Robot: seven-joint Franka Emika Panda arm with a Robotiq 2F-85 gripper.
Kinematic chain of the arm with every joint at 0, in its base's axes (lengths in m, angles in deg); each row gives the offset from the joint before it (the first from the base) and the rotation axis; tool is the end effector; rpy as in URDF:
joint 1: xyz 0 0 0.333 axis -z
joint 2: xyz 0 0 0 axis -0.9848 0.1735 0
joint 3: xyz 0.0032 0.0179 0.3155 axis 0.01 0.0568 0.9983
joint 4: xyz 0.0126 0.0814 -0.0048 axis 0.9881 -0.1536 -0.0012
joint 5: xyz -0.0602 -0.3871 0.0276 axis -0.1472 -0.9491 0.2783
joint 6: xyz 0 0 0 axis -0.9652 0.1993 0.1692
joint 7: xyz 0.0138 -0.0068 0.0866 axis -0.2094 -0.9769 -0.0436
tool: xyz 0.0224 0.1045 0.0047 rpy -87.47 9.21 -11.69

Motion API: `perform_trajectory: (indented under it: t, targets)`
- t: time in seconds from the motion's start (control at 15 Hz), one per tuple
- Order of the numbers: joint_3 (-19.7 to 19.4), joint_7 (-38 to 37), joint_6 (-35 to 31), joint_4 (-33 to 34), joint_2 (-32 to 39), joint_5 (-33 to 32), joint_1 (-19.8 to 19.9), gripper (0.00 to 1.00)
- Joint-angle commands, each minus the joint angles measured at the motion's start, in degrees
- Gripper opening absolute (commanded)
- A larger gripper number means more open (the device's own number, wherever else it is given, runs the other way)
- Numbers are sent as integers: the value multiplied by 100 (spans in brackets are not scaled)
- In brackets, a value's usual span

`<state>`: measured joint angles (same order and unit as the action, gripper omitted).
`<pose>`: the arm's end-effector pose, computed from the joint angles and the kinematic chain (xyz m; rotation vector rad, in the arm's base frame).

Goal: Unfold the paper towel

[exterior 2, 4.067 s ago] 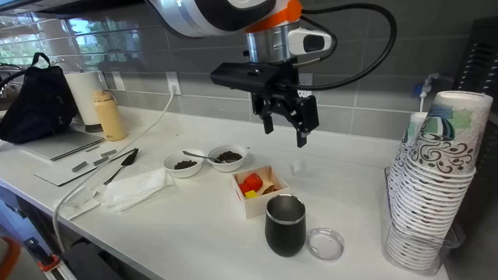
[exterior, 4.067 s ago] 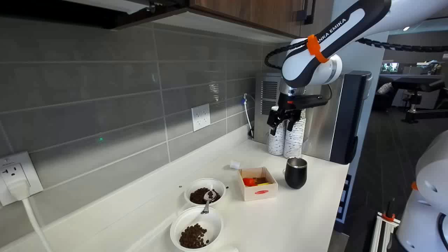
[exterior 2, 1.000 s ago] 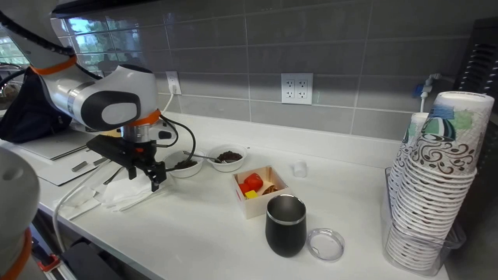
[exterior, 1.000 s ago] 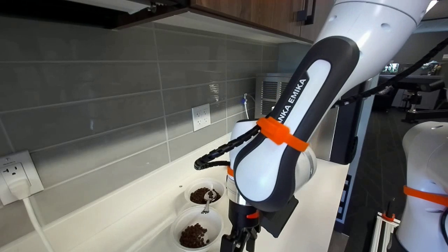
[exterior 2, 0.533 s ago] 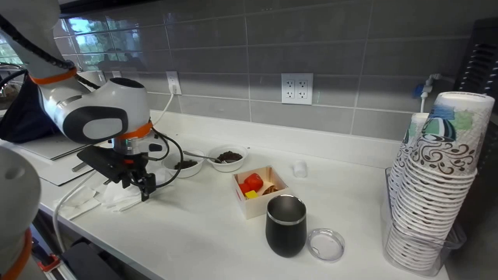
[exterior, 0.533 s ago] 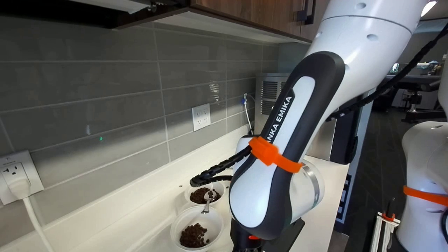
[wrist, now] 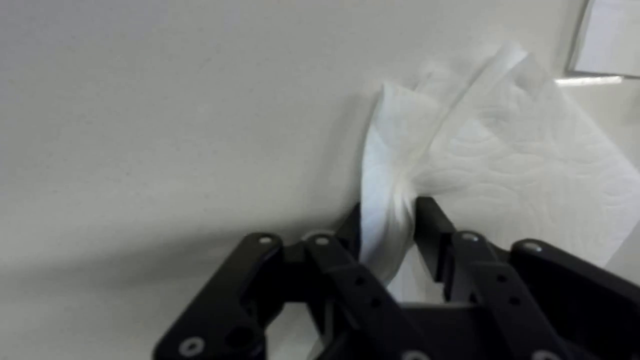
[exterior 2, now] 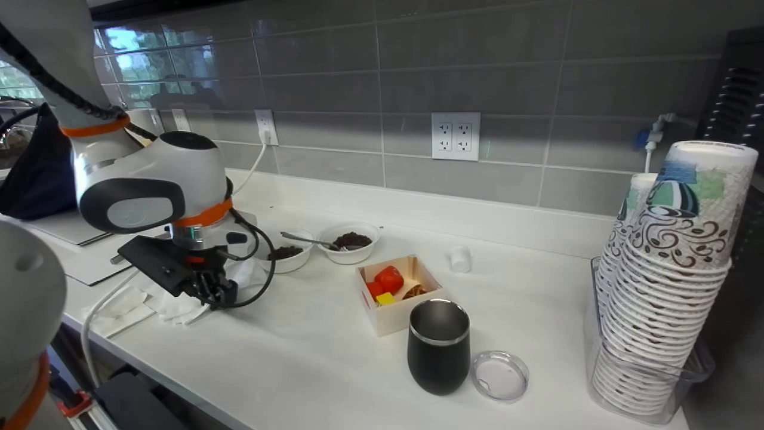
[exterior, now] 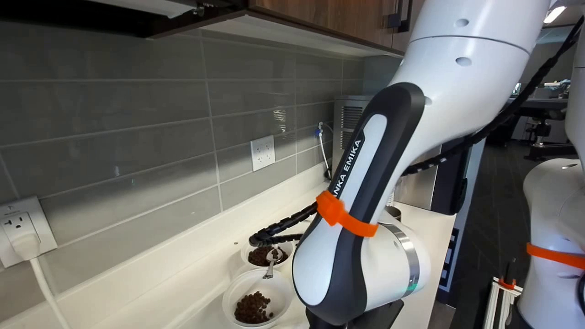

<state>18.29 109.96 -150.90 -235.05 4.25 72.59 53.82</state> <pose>0.2912 0.2204 0.1755 -2.8711 -0.1106 0.0126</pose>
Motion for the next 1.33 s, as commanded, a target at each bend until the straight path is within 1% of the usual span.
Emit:
perform_trajectory:
  t: [0.0, 0.07, 0.13, 0.2, 0.27, 0.33, 0.4, 0.47, 0.67, 0.87, 1.0, 1.27]
  targets:
    - [39, 495, -355, 10, 100, 612, -159, 10]
    - [30, 565, -425, 17, 95, 697, -200, 5]
    - [14, 623, -498, 27, 113, 761, -253, 5]
    - [-12, 658, -595, 25, 144, 785, -308, 9]
    - [-26, 710, -668, 24, 159, 832, -343, 18]
    - [-42, 764, -725, 20, 188, 866, -375, 35]
    - [-58, 805, -776, 15, 208, 900, -405, 37]
    - [-70, 842, -789, 15, 221, 926, -428, 44]
    - [-107, 892, -847, 27, 271, 956, -538, 64]
    - [-202, 932, -970, 27, 287, 943, -703, 88]
    - [-256, 1004, -1061, 27, 236, 998, -821, 100]
    - [-344, 1242, -1268, 25, 149, 1190, -1049, 100]
